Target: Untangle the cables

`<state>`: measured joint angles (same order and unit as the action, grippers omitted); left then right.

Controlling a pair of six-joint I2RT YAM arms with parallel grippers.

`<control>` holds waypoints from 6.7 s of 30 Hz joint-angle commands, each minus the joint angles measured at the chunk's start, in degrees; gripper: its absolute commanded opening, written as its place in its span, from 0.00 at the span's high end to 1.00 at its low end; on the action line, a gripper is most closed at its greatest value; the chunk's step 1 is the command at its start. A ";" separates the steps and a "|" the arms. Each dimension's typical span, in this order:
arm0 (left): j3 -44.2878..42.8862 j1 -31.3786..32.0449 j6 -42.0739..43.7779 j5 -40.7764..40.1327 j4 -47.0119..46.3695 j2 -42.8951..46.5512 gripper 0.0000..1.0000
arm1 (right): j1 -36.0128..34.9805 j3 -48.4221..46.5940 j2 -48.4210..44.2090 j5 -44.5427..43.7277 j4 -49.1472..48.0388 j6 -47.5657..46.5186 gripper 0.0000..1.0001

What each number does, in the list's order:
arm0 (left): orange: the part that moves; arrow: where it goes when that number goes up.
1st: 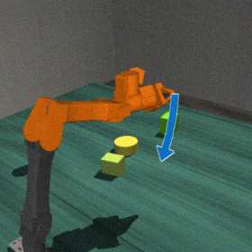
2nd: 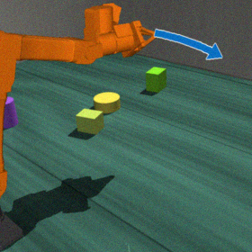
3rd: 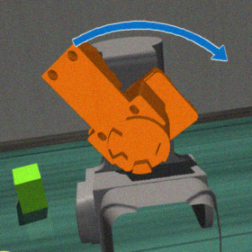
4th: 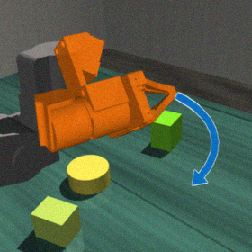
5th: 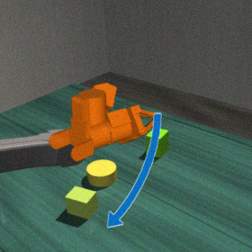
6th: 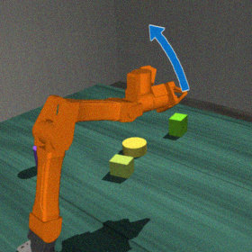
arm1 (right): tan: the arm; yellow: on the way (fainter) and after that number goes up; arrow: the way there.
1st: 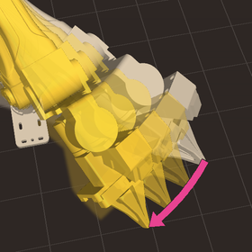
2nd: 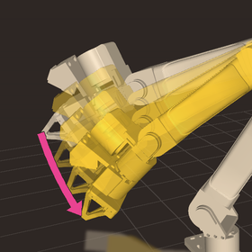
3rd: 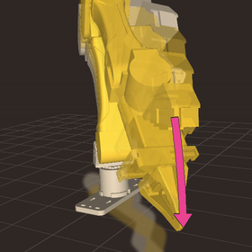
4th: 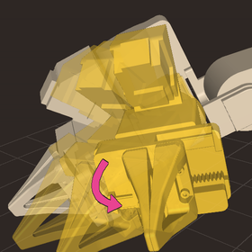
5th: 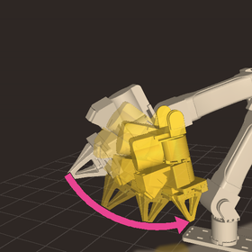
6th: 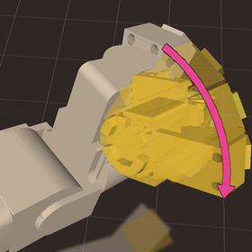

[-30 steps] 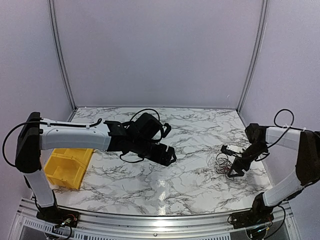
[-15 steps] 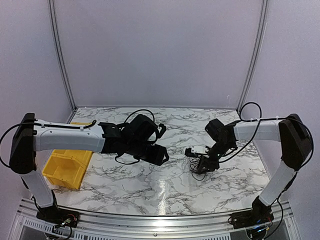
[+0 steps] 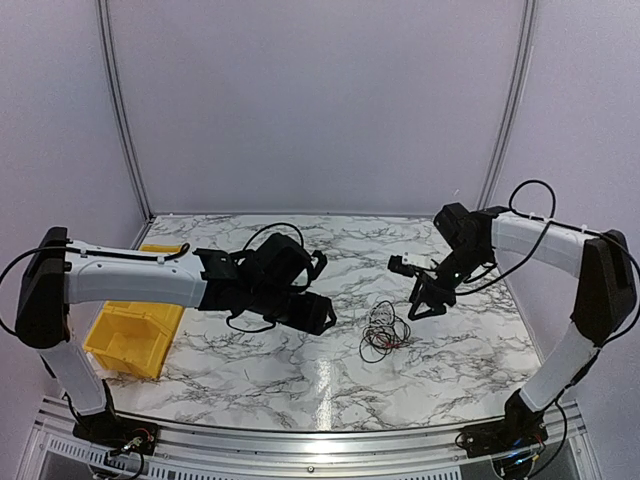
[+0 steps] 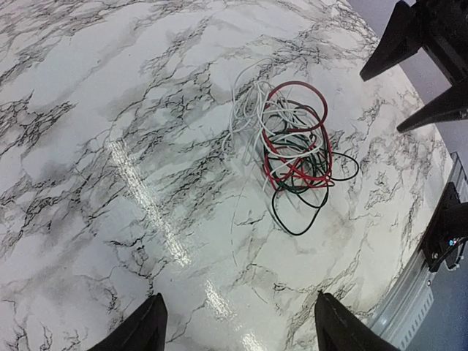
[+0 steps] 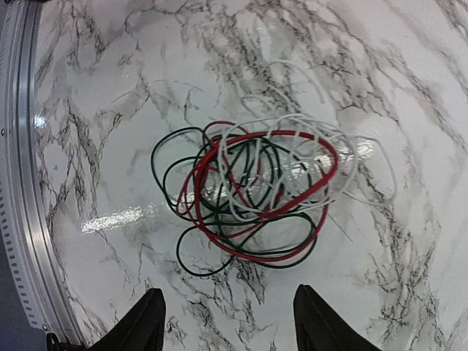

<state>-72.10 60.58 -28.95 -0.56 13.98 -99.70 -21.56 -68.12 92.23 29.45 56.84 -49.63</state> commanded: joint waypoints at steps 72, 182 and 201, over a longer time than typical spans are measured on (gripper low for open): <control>-22.85 -2.55 -19.74 3.02 -19.46 -38.16 0.53 | 1.62 -57.06 -6.30 20.13 -2.25 30.25 1.00; -2.92 -34.82 26.59 -20.73 18.64 21.60 1.00 | 5.88 -1.78 -22.82 -8.37 -4.91 10.36 0.50; 0.19 -41.70 34.53 -36.81 20.06 17.67 1.00 | 5.92 3.60 -26.75 -8.58 -6.41 11.46 0.52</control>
<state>-73.19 20.47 3.55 -36.12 34.68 -79.55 -15.88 -65.12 67.51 20.49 51.46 -39.05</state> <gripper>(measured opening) 0.040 0.486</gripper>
